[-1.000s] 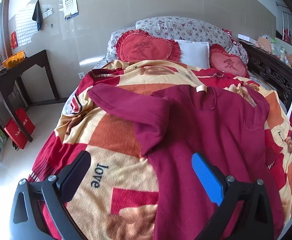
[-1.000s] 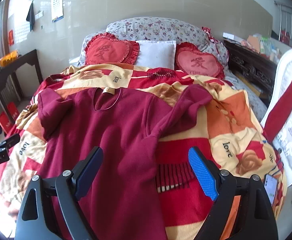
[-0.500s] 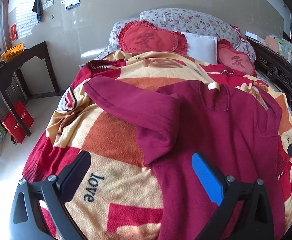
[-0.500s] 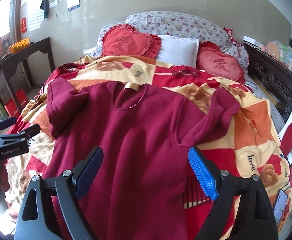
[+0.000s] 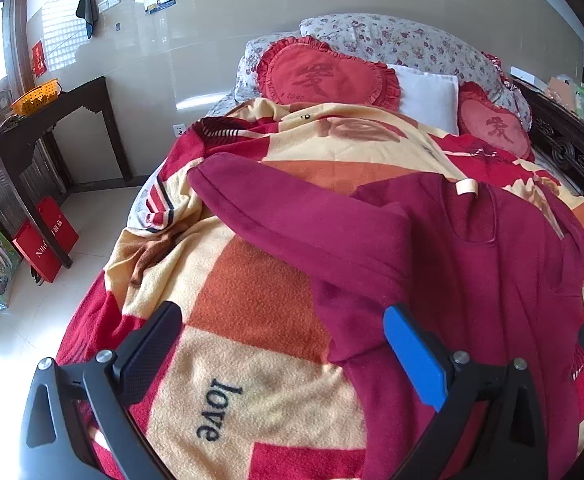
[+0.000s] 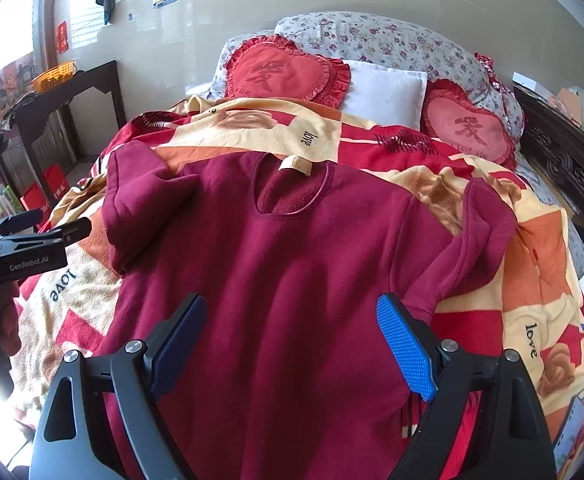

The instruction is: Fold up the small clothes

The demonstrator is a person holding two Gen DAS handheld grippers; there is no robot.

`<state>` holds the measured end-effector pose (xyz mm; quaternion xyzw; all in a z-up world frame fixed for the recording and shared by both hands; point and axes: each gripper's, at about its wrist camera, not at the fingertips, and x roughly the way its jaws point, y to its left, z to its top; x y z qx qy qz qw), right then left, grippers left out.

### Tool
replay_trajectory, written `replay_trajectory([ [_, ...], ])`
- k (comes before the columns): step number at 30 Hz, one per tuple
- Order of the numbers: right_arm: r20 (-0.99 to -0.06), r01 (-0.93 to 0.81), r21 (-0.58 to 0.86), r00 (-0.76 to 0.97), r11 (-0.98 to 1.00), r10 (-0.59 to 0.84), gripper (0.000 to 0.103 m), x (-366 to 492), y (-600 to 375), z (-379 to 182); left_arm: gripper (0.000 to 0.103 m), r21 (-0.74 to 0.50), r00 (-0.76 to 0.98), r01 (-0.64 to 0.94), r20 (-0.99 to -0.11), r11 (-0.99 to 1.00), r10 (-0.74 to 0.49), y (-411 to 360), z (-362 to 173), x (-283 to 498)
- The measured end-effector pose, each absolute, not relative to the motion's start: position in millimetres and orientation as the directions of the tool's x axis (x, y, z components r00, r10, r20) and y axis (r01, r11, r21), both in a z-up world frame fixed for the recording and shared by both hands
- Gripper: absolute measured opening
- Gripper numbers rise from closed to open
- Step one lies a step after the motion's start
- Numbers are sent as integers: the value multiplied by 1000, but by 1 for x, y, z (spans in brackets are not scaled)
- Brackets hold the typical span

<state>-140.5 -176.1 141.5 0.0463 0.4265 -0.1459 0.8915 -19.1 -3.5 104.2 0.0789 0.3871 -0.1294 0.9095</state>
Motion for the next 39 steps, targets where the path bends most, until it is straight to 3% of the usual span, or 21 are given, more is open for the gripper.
replay_trajectory([
  [13,-791,299,-15,580,954,-194,70,-128,-178,129,103,31,648,285,-743,958,-169,1,95,-2],
  [19,-796,290,-7,578,957,-181,70,-125,-178,124,103,-122,595,262,-761,957,-260,30,97,34],
  [26,-805,283,39,577,958,-137,71,-124,-177,119,100,-208,565,148,-785,967,-255,59,92,110],
  [32,-821,270,39,558,962,-123,70,-123,-174,114,84,-202,553,98,-803,974,-223,53,74,159],
  [35,-827,266,33,549,963,-124,70,-123,-174,113,72,-264,516,109,-809,958,-282,45,61,175],
  [36,-828,267,33,547,963,-124,71,-123,-175,113,61,-280,503,106,-813,954,-294,43,57,178],
  [37,-829,267,33,546,963,-123,70,-123,-175,112,43,-303,480,102,-819,948,-314,41,51,182],
  [39,-833,268,36,540,963,-119,70,-122,-176,111,28,-340,449,90,-825,936,-343,41,43,187],
])
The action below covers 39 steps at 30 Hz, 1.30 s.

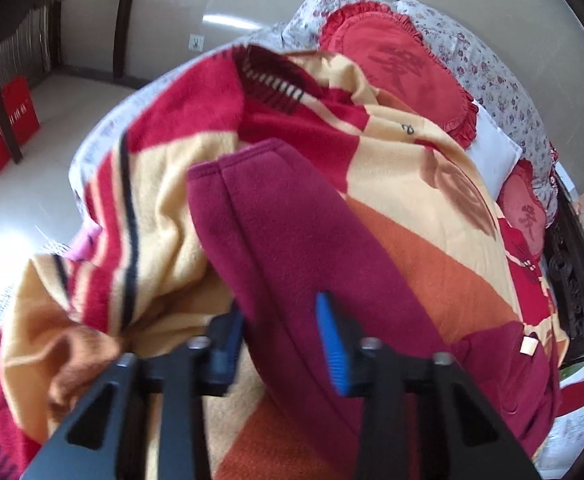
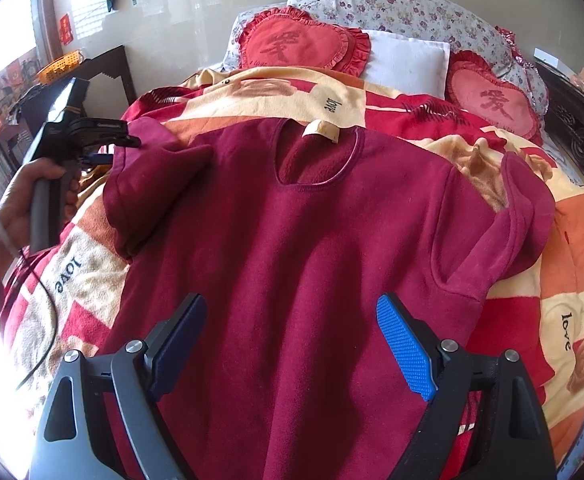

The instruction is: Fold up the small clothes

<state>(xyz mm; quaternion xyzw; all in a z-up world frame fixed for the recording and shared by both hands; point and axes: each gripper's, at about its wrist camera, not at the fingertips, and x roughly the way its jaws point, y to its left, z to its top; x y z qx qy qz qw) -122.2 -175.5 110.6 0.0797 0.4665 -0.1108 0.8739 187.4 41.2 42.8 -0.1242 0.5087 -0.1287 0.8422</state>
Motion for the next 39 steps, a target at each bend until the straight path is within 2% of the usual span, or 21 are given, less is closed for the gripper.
replay_trajectory([
  [1,-835,269,37,538,963,-118,70,-122,-176,110,15,-344,456,79,-822,936,-341,44,44,186],
  [2,-836,269,38,536,962,-116,70,-122,-175,110,7,-347,471,73,-815,935,-339,49,49,183],
  [5,-833,264,41,542,964,-113,70,-124,-175,111,7,-359,521,100,-776,928,-357,66,80,172],
  [8,-827,263,48,551,964,-109,70,-125,-176,111,7,-284,618,137,-724,949,-306,91,128,157],
  [10,-825,268,68,557,961,-97,70,-125,-178,110,7,-248,664,120,-700,961,-263,113,154,151],
  [14,-821,276,140,569,951,-44,70,-127,-179,108,7,-261,713,72,-661,963,-233,156,195,138],
  [18,-814,277,146,579,950,-44,70,-131,-178,111,7,-271,728,155,-618,950,-296,149,223,109],
  [23,-815,325,119,571,938,-94,70,-146,-196,116,7,-282,661,379,-585,882,-471,77,241,57],
  [27,-814,396,114,564,911,-143,70,-163,-224,121,7,-334,518,558,-576,760,-633,-8,228,14],
  [30,-815,451,114,552,885,-176,70,-179,-246,126,7,-379,390,631,-599,677,-699,-78,196,-12],
  [35,-822,507,79,520,858,-232,70,-195,-269,129,8,-350,296,653,-698,671,-652,-163,113,-43],
  [39,-834,533,78,498,843,-238,71,-201,-282,127,17,-302,232,657,-790,691,-567,-190,58,-55],
])
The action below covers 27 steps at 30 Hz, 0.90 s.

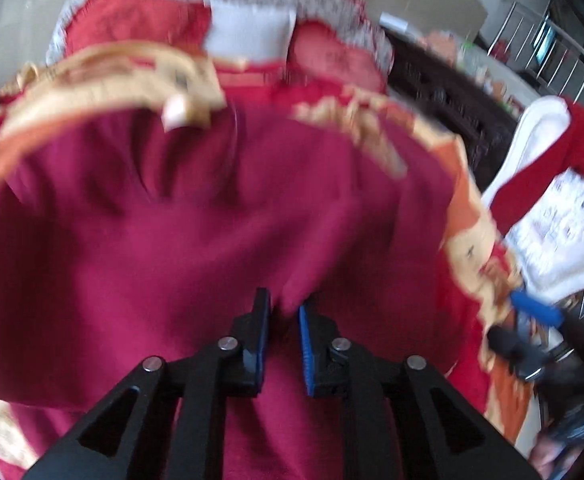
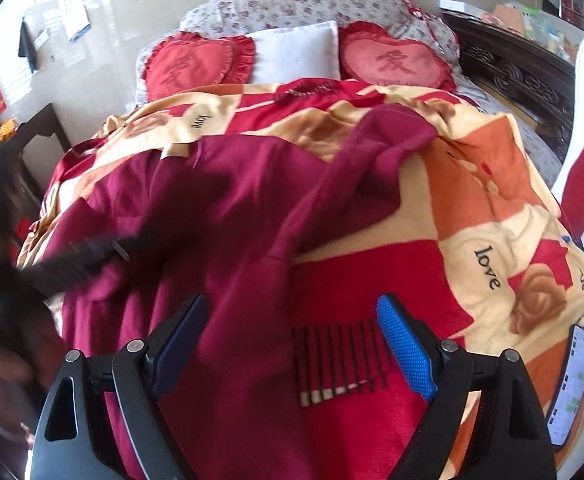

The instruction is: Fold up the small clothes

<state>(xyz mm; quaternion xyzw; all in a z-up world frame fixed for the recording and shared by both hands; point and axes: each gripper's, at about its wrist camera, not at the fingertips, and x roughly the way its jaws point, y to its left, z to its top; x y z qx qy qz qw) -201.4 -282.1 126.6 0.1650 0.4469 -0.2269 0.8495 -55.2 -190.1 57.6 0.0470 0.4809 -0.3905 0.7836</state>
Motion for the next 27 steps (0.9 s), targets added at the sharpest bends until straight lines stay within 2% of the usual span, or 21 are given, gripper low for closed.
replay_trajectory([
  [2,-837,533,92,499,841,-224,70,-201,-286,124,28,-304,222,663,-793,684,-567,-181,57,-56],
  [4,-836,526,104,505,844,-213,70,-200,-288,121,51,-306,226,672,-783,675,-580,-164,68,-59],
  [5,-834,521,110,512,846,-206,70,-198,-289,121,58,-312,239,676,-763,667,-600,-151,79,-64],
  [7,-830,502,121,524,856,-190,70,-189,-288,119,80,-306,291,675,-726,672,-623,-117,101,-65],
  [9,-826,474,126,537,871,-173,70,-176,-287,117,86,-272,369,656,-698,704,-614,-81,118,-62],
  [14,-838,444,134,527,886,-137,70,-142,-286,103,86,-171,506,529,-722,831,-471,-16,115,-35],
  [18,-849,373,23,497,928,-179,67,-104,-278,89,86,-204,499,410,-766,889,-405,20,91,-13],
  [20,-868,347,-11,462,938,-181,48,-89,-277,76,86,-211,493,385,-776,898,-393,25,82,-8],
  [21,-890,328,15,435,945,-137,19,-82,-277,65,86,-201,495,374,-782,906,-378,27,79,-7],
  [22,-903,321,45,418,946,-99,0,-79,-278,58,86,-196,496,370,-785,908,-372,27,78,-6],
  [24,-900,333,66,426,941,-88,0,-81,-280,59,86,-194,500,372,-782,908,-372,28,76,-7],
  [27,-830,349,36,532,936,-166,0,-95,-284,91,86,-183,511,370,-779,911,-364,28,76,-6],
])
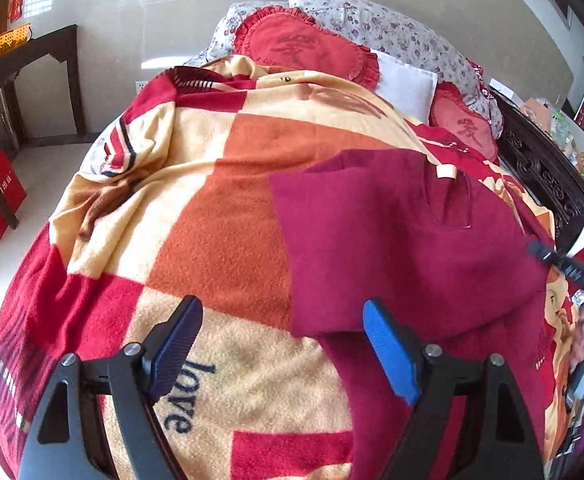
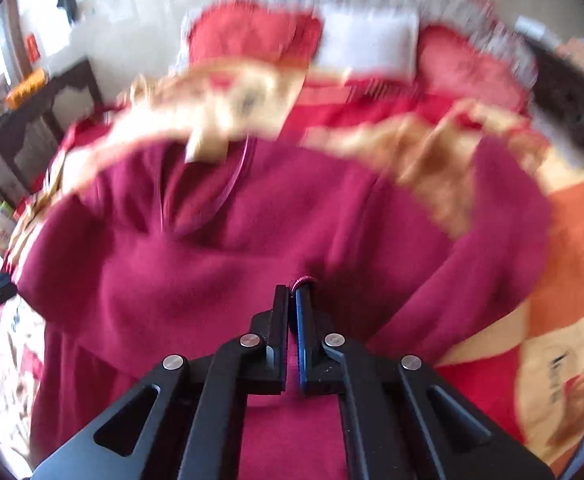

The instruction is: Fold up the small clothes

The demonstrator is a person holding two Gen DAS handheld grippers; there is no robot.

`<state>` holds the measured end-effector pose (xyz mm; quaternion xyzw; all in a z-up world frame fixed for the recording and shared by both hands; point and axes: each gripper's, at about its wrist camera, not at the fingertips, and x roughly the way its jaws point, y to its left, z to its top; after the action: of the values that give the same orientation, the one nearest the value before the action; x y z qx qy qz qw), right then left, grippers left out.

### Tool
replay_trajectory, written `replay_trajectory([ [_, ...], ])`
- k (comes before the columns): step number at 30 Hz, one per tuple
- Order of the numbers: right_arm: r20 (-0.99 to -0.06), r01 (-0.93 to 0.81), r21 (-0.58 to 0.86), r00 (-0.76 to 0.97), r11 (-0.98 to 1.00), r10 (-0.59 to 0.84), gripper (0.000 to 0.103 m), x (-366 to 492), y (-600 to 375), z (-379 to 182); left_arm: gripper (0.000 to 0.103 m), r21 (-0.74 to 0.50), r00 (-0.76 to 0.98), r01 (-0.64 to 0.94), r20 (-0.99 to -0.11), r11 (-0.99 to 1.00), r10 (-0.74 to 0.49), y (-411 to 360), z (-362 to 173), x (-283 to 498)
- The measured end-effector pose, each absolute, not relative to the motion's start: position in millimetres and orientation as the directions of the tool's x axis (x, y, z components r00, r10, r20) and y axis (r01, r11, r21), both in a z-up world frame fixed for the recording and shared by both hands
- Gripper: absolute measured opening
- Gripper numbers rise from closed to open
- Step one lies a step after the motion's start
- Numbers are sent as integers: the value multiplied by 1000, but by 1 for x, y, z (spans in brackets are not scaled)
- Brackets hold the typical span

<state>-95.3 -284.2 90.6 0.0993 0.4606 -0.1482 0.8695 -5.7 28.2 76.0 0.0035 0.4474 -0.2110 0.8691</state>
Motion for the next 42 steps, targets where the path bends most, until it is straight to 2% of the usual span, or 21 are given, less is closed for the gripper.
replay_trajectory([
  [3,-794,409,-9,552,913,-255,0,-100,-298,110,86,-179,489,367,-797,913,-353,26,70,-4],
  [5,-803,407,-15,539,913,-254,0,-96,-302,109,86,-191,486,365,-796,911,-362,27,67,-7],
  [11,-805,470,-129,465,873,-368,0,-86,-314,93,86,-161,458,388,-821,907,-342,21,55,-13],
  [14,-824,491,-157,413,857,-387,0,-80,-318,87,86,-157,452,399,-824,904,-342,18,51,-15],
  [16,-813,492,-128,445,861,-375,0,-83,-309,98,86,-159,443,408,-826,899,-347,14,48,-15],
  [17,-799,476,-86,492,875,-347,0,-83,-301,108,86,-157,437,414,-829,896,-348,12,46,-15],
  [19,-780,394,9,578,919,-240,23,-75,-282,122,86,-159,431,422,-831,893,-352,10,44,-14],
  [20,-776,297,79,617,952,-128,26,-63,-264,129,86,-164,430,420,-830,892,-355,10,43,-14],
  [24,-775,-7,202,610,979,165,31,-6,-190,129,86,-209,429,382,-823,900,-373,15,37,-7],
  [27,-813,-191,135,540,972,219,33,41,-127,107,86,-215,446,381,-809,899,-382,17,33,-4],
  [29,-850,-249,76,490,966,193,33,69,-97,84,85,-188,463,403,-802,895,-377,14,32,-5],
  [31,-892,-261,21,431,965,136,32,90,-80,59,73,-171,476,420,-795,891,-377,13,32,-3],
  [32,-906,-268,7,407,963,120,29,96,-77,49,69,-169,473,425,-796,889,-377,14,32,0],
  [33,-911,-281,15,391,960,129,3,99,-75,41,64,-182,460,429,-799,885,-387,16,33,3],
  [34,-902,-290,59,395,955,176,0,99,-75,40,63,-215,440,434,-796,875,-415,19,34,6],
  [36,-873,-292,101,432,951,225,0,99,-77,48,61,-248,410,442,-799,862,-441,26,39,13],
  [39,-838,-250,217,448,943,312,0,114,-83,52,60,-223,397,429,-824,875,-405,35,47,16],
  [42,-871,-197,227,397,954,289,0,123,-77,31,60,-142,438,406,-837,903,-329,45,61,5],
])
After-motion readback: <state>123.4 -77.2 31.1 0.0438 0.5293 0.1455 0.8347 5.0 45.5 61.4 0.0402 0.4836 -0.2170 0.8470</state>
